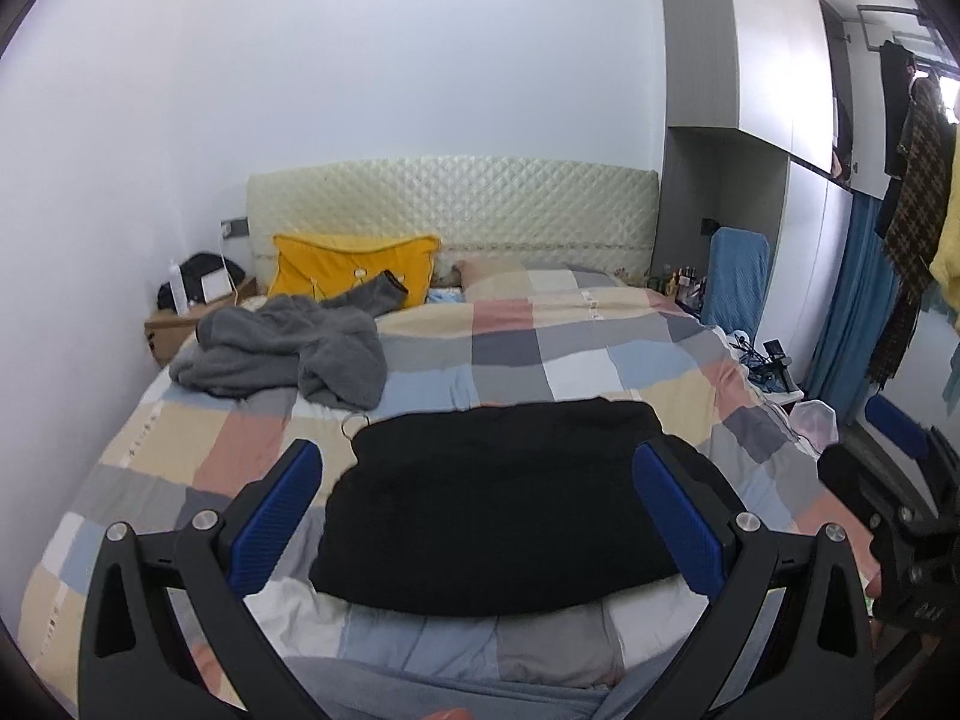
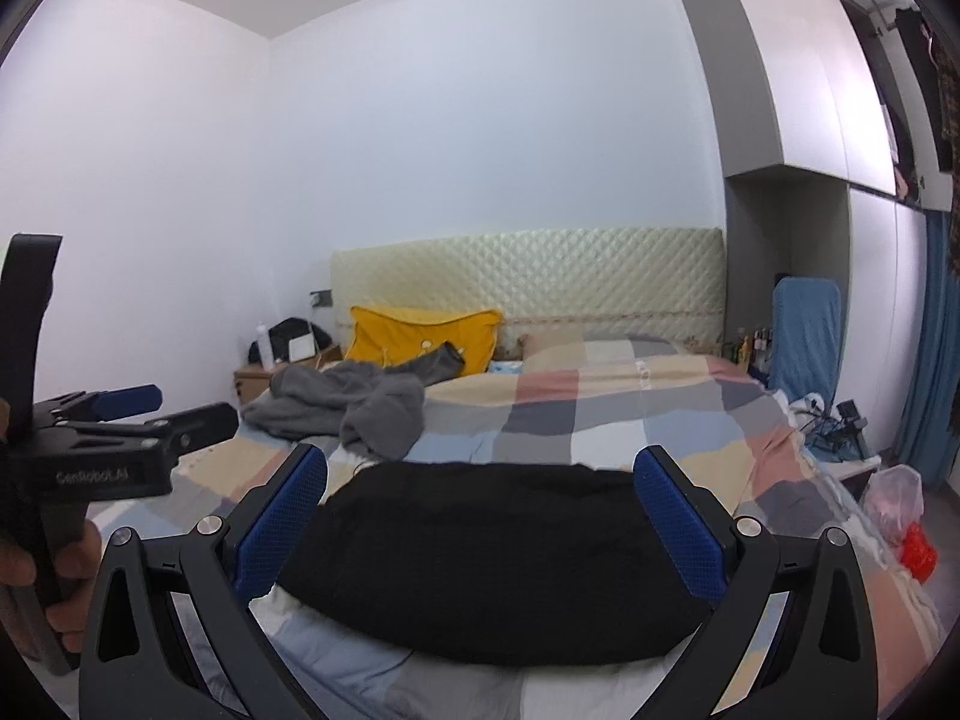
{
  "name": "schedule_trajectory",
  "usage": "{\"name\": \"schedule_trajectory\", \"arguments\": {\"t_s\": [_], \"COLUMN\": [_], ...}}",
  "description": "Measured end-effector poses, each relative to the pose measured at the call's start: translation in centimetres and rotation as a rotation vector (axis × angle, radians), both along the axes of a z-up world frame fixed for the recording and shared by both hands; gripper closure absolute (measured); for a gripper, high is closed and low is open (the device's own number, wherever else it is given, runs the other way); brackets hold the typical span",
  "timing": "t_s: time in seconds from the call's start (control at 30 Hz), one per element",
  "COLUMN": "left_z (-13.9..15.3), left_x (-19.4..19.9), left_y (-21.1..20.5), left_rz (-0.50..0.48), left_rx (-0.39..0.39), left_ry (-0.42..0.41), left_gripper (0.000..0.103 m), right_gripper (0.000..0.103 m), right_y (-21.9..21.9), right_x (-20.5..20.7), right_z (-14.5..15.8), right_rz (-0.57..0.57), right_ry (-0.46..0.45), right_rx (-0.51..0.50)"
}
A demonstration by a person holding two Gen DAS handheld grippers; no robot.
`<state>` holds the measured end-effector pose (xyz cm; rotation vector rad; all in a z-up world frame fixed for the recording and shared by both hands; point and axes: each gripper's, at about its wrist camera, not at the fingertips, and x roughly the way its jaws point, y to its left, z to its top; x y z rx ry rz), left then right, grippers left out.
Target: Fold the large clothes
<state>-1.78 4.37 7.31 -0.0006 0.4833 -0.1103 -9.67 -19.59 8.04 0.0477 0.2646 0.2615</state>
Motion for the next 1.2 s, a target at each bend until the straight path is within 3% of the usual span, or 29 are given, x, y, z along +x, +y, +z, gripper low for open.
{"name": "schedule_trajectory", "arguments": {"t_s": [0.17,0.53,0.93,1.2], "left_z": [-1.4,-4.5,-8.4,-9.1], "left_x": [-0.3,0.0,1.3,1.8], "left_y": [0.4,1.2,1.3,1.7], "left_rz": [-0.029,0.008,0.036,0.051], "left_rx": [-0.007,-0.031,-0.039,-0.045], "left_ry": [0.042,0.092,0.182,0.201], "left_gripper": [0.0,0.0,0.0,0.0], "right_gripper": [0.001,0.001,0.001,0.001], "right_y": [-0.2,-0.8,-1.0,-0.9], "right_x": [-0.3,0.0,1.3,2.1], "right_z": [-2.0,-5.7,-7.7,-8.1], "right_rz": [-0.007,-0.041,-0.043,-0.048], "right_ry": [0.047,0.143,0.217,0.238], "right_rx": [0.015,0.008,-0.004,-0.006]}}
